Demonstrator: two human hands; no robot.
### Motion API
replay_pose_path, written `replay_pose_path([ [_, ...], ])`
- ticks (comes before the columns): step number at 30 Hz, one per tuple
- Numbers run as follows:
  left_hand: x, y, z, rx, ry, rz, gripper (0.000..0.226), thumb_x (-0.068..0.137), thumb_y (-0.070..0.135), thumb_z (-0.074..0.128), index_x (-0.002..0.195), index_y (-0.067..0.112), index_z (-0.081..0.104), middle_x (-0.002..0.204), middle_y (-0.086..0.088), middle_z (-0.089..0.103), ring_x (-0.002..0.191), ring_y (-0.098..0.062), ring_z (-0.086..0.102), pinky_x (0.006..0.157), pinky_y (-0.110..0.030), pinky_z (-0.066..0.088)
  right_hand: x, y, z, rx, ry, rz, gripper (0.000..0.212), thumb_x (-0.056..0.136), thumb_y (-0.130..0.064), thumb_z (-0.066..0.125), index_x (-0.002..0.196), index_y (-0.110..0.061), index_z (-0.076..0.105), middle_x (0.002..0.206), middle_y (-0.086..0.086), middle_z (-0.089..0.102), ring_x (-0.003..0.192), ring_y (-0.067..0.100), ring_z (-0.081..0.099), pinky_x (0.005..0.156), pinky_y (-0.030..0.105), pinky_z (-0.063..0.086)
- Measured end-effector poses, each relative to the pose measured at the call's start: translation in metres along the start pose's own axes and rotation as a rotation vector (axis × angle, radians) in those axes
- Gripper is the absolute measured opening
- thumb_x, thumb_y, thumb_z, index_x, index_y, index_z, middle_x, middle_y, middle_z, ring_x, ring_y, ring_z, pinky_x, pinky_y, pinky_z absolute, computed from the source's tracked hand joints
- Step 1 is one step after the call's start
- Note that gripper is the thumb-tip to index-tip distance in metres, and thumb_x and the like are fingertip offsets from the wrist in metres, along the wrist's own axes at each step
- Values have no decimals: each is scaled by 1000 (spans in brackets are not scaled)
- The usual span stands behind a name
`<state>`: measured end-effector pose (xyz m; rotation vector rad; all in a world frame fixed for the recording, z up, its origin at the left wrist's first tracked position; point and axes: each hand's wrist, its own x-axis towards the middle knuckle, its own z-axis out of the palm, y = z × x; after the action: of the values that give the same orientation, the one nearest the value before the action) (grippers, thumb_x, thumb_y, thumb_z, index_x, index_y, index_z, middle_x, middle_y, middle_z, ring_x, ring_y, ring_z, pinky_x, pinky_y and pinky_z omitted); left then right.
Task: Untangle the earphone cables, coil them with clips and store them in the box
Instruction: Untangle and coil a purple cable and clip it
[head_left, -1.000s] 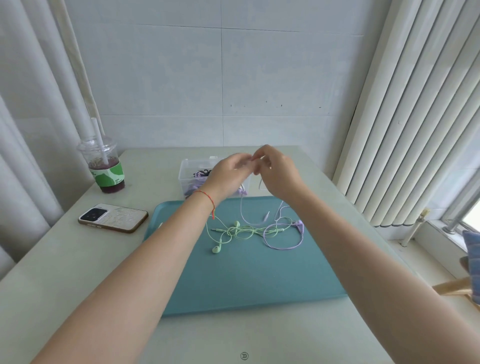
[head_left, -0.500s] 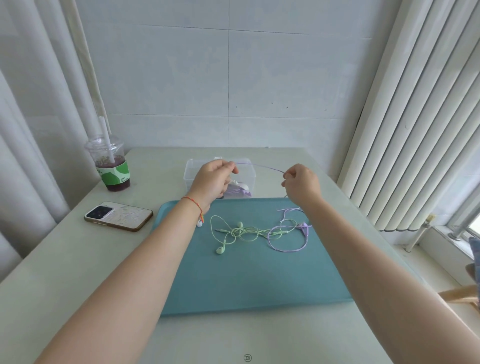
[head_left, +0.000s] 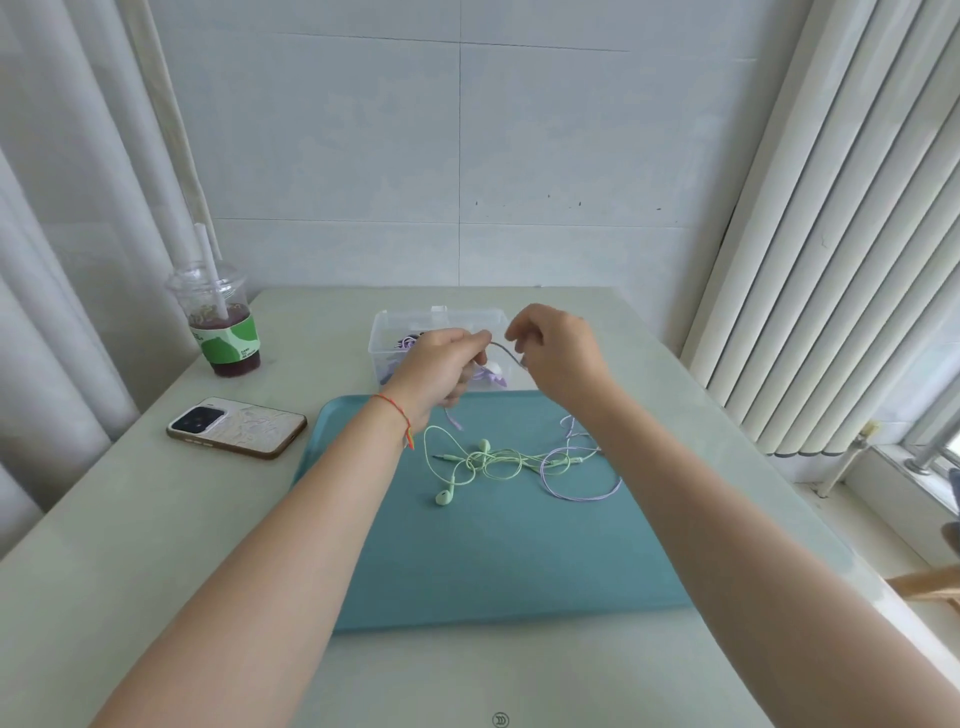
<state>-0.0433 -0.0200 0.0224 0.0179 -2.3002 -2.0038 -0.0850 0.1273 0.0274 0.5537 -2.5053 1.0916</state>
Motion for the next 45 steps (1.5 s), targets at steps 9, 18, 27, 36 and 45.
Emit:
replay_pose_path([
  [9,13,-6,1,-94,-28,-27,33,99,30,50,69,16,48,45,9,26,37,-9,17,40,-15,13,3,-2,16,200,-89,-22,29,86,7,43,97,-9,65,77,5,69,68,20,66,63,22,48],
  [18,22,-18,2,-656,-303,-193,28,101,24,35,93,11,58,43,9,23,31,-3,19,38,-20,9,12,18,31,339,-36,286,16,91,1,43,88,-15,46,76,4,69,51,17,58,44,17,41],
  [27,32,-16,4,-1093,-104,-133,25,102,15,39,98,4,61,63,-2,50,55,-12,53,48,-18,42,7,2,36,229,-297,193,15,87,-3,48,76,-10,56,38,-11,51,32,2,38,38,15,32],
  [36,36,-18,-8,-1025,-53,-35,27,102,3,32,102,10,58,98,-7,72,99,-24,69,93,-34,50,4,-4,37,416,-519,314,23,93,-7,47,77,-10,64,68,2,63,46,14,48,45,23,41],
  [45,37,-27,-1,-622,70,137,31,102,0,30,106,9,59,104,-5,72,113,-23,64,100,-31,46,4,-9,41,405,-592,420,22,98,-24,47,89,-9,61,64,3,42,43,12,30,40,19,23],
])
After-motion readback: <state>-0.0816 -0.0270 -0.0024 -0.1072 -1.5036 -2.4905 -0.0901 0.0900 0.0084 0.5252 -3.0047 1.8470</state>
